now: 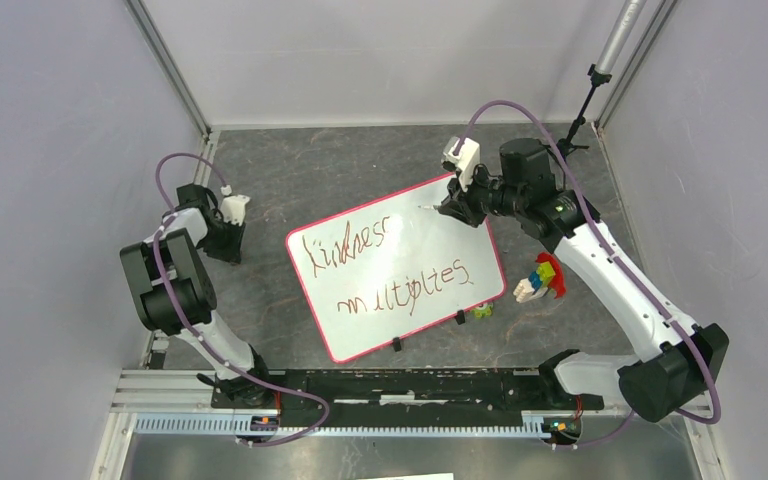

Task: Write a sentence on the whiteboard
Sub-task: Pick up the pen cap from the center of the board, then close the pen cap.

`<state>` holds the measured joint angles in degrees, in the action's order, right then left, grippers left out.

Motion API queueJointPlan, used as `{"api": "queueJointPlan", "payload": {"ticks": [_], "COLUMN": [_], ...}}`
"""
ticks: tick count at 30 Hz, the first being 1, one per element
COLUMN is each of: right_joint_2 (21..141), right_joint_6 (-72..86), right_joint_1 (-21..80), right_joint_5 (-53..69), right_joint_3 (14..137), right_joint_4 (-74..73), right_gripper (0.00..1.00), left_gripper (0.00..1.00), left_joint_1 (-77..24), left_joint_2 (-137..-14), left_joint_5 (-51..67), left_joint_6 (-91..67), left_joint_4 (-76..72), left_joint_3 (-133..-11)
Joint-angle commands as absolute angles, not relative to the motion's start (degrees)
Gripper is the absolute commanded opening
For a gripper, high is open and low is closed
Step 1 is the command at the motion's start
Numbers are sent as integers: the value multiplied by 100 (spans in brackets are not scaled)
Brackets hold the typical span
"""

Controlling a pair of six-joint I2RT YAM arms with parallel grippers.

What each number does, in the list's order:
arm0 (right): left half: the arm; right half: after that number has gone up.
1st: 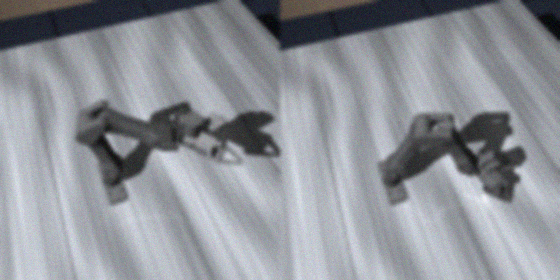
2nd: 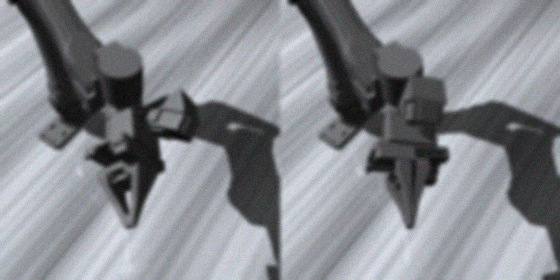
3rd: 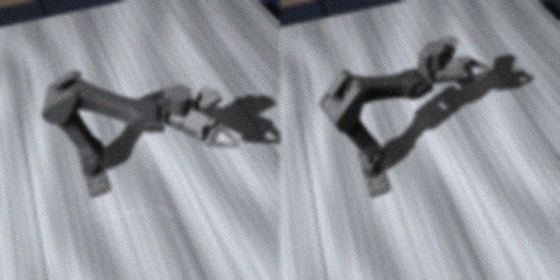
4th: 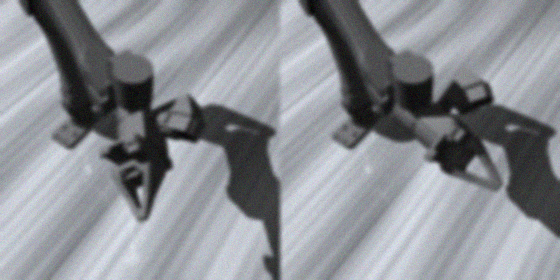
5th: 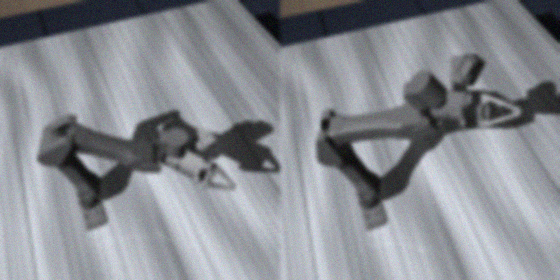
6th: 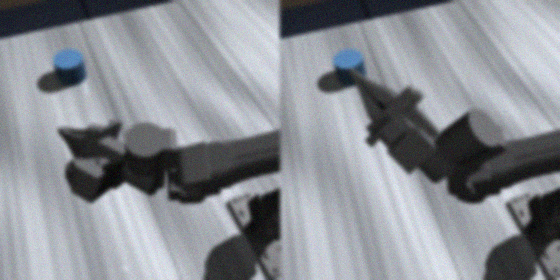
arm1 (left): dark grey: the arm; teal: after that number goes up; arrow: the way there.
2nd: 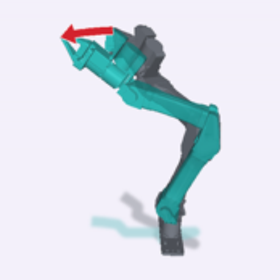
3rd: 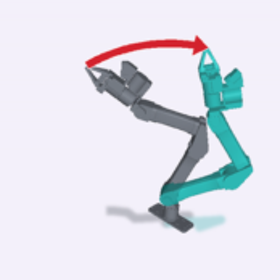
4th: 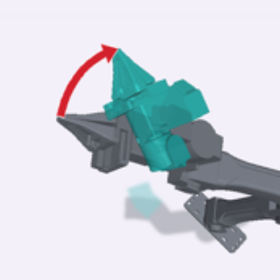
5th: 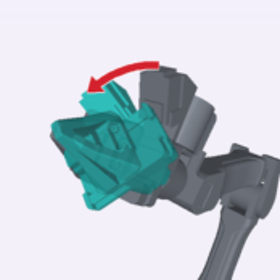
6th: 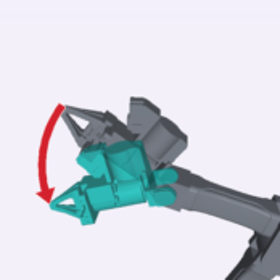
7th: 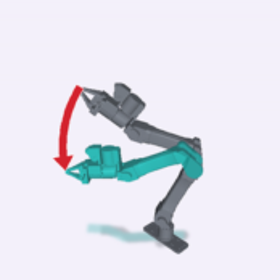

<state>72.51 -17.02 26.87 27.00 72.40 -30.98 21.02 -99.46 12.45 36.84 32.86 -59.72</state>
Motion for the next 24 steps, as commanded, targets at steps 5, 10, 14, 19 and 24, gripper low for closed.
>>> {"api": "queueJointPlan", "payload": {"ticks": [5,10,14,19,24], "right_joint_2": [7158,7081,7003,6935,6793], "right_joint_6": [-1750,-1608,-1310,-706,162], "right_joint_1": [2655,2607,2478,2189,1948], "right_joint_5": [2747,2871,3321,4202,5220], "right_joint_3": [7186,7107,6917,6537,6080], "right_joint_4": [-2892,-2768,-2487,-1865,-1014], "right_gripper": [0,0,0,0,0], "left_gripper": [8,3,2,2,3], "left_joint_1": [2070,2079,1935,824,-674], "left_joint_2": [-9915,-9231,-8480,-7846,-7901], "left_joint_5": [1679,1845,2006,1639,1756], "left_joint_6": [3726,3430,3296,3371,3626], "left_joint_4": [4049,4587,5176,5967,7252], "left_joint_3": [-5900,-6649,-7603,-8931,-10303]}}
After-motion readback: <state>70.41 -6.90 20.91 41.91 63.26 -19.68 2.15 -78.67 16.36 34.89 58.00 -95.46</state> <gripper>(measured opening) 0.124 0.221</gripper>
